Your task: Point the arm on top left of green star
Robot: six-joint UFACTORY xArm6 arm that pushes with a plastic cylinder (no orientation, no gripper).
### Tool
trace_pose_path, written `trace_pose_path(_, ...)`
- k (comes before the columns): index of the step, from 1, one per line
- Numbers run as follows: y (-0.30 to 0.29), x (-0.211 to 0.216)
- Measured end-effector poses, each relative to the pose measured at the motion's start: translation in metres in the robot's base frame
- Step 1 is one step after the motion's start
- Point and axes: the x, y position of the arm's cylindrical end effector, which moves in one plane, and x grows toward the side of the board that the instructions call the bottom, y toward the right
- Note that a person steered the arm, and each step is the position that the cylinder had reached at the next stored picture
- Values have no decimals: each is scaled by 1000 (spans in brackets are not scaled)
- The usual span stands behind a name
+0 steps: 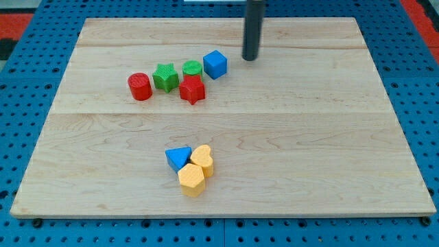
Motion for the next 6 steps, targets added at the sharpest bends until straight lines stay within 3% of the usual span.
trace_pose_path(1,-46,3)
trace_pose_path(3,-63,19)
trace_pose_path(4,-101,-28)
trace_pose_path(5,-191,-14)
trace_pose_path(6,-211,28)
